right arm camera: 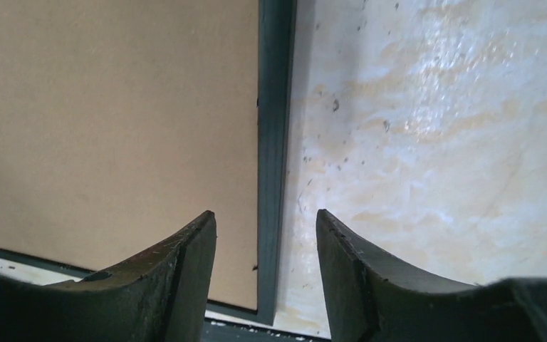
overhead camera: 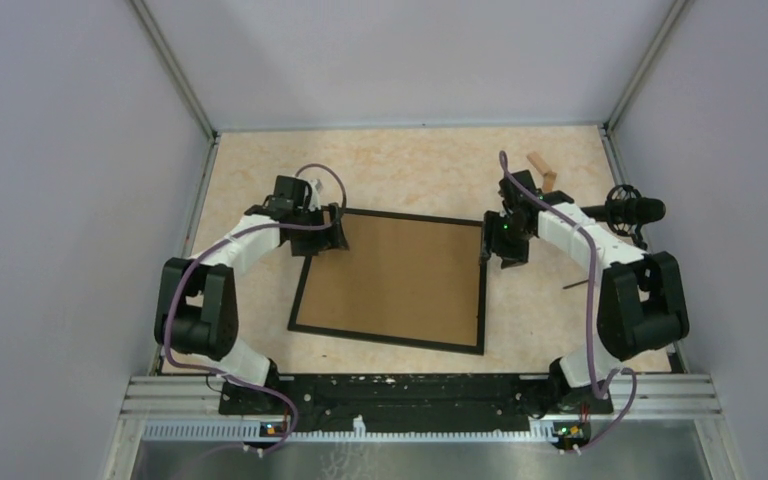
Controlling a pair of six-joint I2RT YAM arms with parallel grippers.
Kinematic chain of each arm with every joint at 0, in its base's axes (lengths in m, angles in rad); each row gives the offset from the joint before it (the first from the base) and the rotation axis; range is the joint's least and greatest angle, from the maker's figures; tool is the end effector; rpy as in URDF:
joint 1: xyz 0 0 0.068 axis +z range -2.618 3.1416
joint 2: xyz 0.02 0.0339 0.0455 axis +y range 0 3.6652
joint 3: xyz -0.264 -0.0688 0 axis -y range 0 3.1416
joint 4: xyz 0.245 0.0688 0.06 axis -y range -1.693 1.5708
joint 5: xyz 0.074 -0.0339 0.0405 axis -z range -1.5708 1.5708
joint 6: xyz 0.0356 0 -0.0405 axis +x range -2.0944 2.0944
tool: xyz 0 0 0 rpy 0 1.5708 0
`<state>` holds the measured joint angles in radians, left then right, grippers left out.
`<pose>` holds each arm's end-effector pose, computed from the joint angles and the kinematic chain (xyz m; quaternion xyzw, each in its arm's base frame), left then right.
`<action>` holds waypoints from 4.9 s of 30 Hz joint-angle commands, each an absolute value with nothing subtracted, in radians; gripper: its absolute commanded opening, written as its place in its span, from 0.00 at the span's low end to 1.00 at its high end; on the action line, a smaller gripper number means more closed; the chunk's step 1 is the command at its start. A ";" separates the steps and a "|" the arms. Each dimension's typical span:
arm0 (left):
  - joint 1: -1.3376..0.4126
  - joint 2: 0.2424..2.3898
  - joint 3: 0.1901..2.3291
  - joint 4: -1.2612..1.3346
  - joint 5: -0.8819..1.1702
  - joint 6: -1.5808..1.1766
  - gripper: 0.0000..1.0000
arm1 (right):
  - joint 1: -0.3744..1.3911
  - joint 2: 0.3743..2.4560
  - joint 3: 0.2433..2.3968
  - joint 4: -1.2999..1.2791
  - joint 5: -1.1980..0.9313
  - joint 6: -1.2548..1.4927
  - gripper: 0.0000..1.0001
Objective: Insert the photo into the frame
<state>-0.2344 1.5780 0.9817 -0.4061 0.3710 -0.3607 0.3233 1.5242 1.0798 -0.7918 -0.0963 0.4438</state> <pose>0.3044 -0.0859 0.1992 -0.0079 0.9448 -0.2501 0.2116 0.2745 0.0956 0.2227 0.0513 0.9836 0.1063 0.1365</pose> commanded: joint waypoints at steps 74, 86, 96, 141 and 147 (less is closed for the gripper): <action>-0.147 1.734 0.991 -0.536 -0.041 -0.142 0.00 | 0.260 2.123 1.382 -0.782 -0.007 0.265 0.30; -0.167 1.699 0.974 -0.522 -0.087 -0.135 0.00 | 0.403 2.220 1.788 -0.958 0.020 0.201 0.70; -0.169 1.415 0.964 -0.646 -0.073 -0.371 0.80 | 0.388 1.967 1.786 -0.813 0.019 0.042 0.98; -0.221 1.644 0.845 -0.505 0.011 -0.995 0.31 | 0.367 1.923 1.247 -0.492 -0.325 0.243 0.46; -0.133 1.901 1.188 -0.600 -0.019 -0.706 0.22 | 0.376 1.678 0.941 -0.372 -0.495 0.382 0.49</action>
<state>-0.1654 1.7344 1.0321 -0.7380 0.2207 -0.9428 0.3126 1.8122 1.1233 -0.3622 -0.2184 0.2028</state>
